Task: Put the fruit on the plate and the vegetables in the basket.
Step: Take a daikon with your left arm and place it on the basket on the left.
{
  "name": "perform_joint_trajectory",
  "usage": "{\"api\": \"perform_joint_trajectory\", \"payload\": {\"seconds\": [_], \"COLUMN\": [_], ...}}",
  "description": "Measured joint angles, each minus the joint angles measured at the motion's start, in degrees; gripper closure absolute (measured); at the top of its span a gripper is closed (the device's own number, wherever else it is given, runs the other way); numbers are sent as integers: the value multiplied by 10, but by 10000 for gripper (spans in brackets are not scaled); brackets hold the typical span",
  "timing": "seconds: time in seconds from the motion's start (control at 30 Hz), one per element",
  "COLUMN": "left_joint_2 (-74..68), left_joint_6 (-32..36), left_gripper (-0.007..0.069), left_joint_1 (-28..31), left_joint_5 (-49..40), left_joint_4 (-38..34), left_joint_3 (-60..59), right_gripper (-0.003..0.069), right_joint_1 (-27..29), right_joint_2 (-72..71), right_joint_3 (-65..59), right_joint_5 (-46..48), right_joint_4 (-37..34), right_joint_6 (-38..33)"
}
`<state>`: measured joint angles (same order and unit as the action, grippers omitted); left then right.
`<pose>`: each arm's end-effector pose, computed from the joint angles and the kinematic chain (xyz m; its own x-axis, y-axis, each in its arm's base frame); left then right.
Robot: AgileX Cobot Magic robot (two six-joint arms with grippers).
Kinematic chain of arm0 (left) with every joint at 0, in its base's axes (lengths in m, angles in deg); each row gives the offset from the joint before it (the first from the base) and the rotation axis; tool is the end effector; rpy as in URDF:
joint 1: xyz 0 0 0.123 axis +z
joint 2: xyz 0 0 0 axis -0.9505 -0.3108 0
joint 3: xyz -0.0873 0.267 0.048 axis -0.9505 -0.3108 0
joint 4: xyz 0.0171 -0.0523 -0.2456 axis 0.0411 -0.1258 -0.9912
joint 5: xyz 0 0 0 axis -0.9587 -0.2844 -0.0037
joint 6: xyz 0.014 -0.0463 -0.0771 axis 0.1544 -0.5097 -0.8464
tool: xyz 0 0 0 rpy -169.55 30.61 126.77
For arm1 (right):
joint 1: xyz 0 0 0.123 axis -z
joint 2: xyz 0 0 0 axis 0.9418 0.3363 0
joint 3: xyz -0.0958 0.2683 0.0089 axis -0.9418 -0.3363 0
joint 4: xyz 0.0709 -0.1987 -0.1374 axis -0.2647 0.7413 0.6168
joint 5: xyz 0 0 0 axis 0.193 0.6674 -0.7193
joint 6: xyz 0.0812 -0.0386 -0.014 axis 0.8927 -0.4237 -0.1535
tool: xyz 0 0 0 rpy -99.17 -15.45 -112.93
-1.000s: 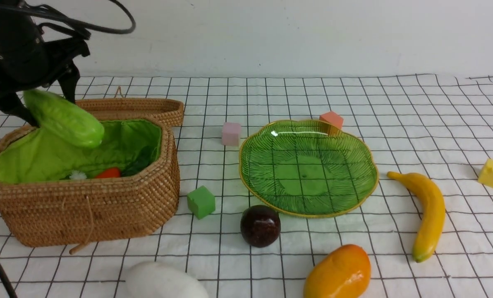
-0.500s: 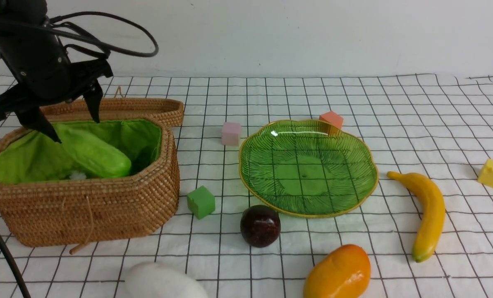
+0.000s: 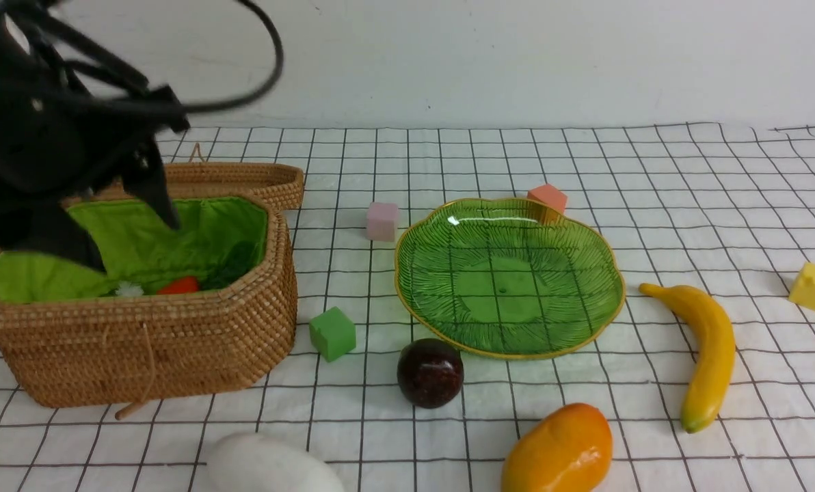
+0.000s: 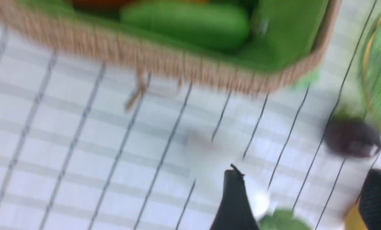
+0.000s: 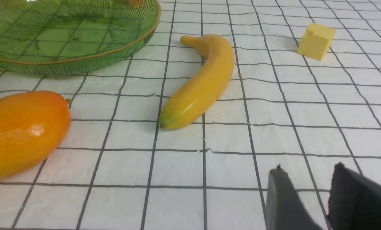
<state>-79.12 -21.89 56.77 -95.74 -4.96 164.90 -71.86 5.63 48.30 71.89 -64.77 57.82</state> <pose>0.2665 -0.0773 0.3606 -0.8623 -0.4376 -0.2550 -0.3655 0.8862 -0.2846 0.0524 0.0006 0.1744 -0.2991 -0.0477 -0.9530 -0.0304 0.9987 -0.0404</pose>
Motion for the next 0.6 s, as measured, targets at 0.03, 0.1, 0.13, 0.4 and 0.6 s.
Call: {"api": "perform_joint_trajectory", "payload": {"seconds": [0.03,0.1,0.13,0.4,0.6], "left_joint_2": [4,17,18,-45,-99], "left_joint_6": [-5,-55,-87,-197,-224], "left_gripper": [138,137,137,137,137], "left_joint_1": [-4,-43,-71,-169,-172], "left_joint_5": [0,9,33,215,229], "left_joint_4": [-1,-1,-2,-5,-4], "left_joint_3": [-15,-87,-132,-223,-223], "right_gripper": [417,417,417,417,417], "right_joint_1": [0,0,0,0,0], "right_joint_2": [0,0,0,0,0], "right_joint_3": [0,0,0,0,0], "right_joint_5": [0,0,0,0,0], "right_joint_4": [0,0,0,0,0], "right_joint_6": [0,0,0,0,0]}}
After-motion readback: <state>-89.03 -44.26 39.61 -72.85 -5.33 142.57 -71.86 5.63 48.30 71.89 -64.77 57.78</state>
